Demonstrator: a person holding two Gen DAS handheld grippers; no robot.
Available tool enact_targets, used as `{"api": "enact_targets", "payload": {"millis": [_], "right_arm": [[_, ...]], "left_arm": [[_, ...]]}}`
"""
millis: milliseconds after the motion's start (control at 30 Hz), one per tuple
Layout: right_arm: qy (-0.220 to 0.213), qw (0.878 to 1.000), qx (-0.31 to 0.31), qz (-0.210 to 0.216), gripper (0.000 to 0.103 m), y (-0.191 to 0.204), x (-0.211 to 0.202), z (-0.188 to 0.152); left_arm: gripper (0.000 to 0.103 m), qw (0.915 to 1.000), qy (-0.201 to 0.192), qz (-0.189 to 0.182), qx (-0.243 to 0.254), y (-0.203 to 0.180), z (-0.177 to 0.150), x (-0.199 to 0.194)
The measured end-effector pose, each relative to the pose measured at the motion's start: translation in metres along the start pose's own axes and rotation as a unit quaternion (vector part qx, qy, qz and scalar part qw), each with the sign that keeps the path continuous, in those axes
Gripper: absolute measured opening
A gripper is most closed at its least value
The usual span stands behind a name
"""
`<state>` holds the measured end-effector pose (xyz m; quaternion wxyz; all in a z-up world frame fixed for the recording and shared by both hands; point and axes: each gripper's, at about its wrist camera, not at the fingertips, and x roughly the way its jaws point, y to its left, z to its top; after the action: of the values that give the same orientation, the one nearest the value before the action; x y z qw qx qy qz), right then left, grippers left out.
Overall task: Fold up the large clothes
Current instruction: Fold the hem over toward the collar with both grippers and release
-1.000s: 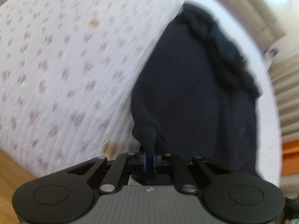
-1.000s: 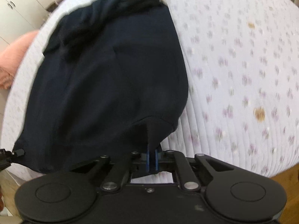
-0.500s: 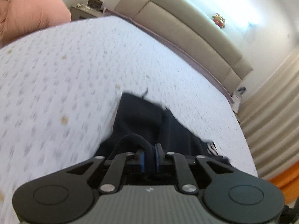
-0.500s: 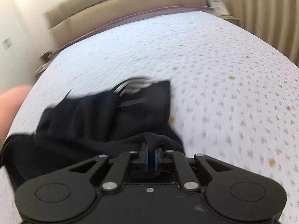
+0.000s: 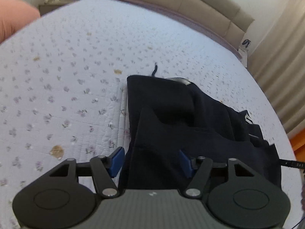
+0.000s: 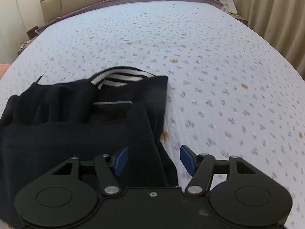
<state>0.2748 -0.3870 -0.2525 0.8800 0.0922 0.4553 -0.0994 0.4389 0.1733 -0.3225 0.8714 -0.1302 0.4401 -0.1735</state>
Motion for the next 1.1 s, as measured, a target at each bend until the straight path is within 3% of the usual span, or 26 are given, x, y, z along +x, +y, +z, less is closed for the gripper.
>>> {"api": "enact_targets", "payload": {"millis": [167, 233, 267, 333, 367, 400, 467, 600, 700, 833, 1000, 1100], "right_arm": [[0.003, 1.0, 0.006, 0.015, 0.074, 0.003, 0.022, 0.015], [0.006, 1.0, 0.009, 0.027, 0.061, 0.003, 0.028, 0.015], [0.009, 0.999, 0.007, 0.035, 0.042, 0.004, 0.03, 0.015], [0.008, 1.0, -0.007, 0.028, 0.038, 0.009, 0.032, 0.012], [0.005, 1.0, -0.018, 0.025, 0.027, 0.013, 0.03, 0.01], [0.001, 0.999, -0.031, 0.026, 0.018, 0.016, 0.028, 0.009], [-0.012, 0.998, -0.052, 0.026, 0.015, 0.023, 0.019, 0.005], [-0.052, 0.995, -0.081, 0.023, 0.01, 0.03, -0.011, 0.001], [-0.097, 0.991, -0.094, 0.022, 0.01, 0.03, -0.04, 0.011], [-0.169, 0.982, -0.087, 0.025, 0.01, 0.028, -0.066, 0.047], [-0.217, 0.972, -0.083, 0.024, 0.01, 0.035, -0.03, 0.108], [-0.18, 0.981, -0.073, 0.002, 0.01, 0.039, 0.037, 0.125]], "left_arm": [[0.066, 0.9984, 0.024, -0.027, -0.044, 0.012, 0.006, 0.026], [0.063, 0.9985, 0.017, -0.026, -0.046, 0.008, 0.004, 0.032], [0.056, 0.9989, 0.008, -0.02, -0.042, 0.004, 0.002, 0.031], [0.033, 0.9997, -0.002, 0.005, -0.024, -0.008, 0.0, 0.031], [0.017, 0.9995, -0.005, 0.031, -0.008, -0.017, -0.002, 0.031], [0.017, 0.9988, -0.011, 0.047, 0.007, -0.025, -0.004, 0.029], [0.015, 0.9978, -0.025, 0.055, 0.026, -0.037, -0.008, 0.024], [0.014, 0.9967, -0.073, 0.031, 0.018, -0.053, -0.01, -0.008], [0.014, 0.9924, -0.123, 0.005, -0.011, -0.055, 0.007, -0.042], [0.014, 0.9846, -0.173, -0.019, -0.019, -0.058, 0.045, -0.054], [0.015, 0.9811, -0.193, 0.014, 0.005, -0.057, 0.1, 0.007], [0.015, 0.9865, -0.156, 0.049, -0.002, -0.048, 0.112, 0.071]]}}
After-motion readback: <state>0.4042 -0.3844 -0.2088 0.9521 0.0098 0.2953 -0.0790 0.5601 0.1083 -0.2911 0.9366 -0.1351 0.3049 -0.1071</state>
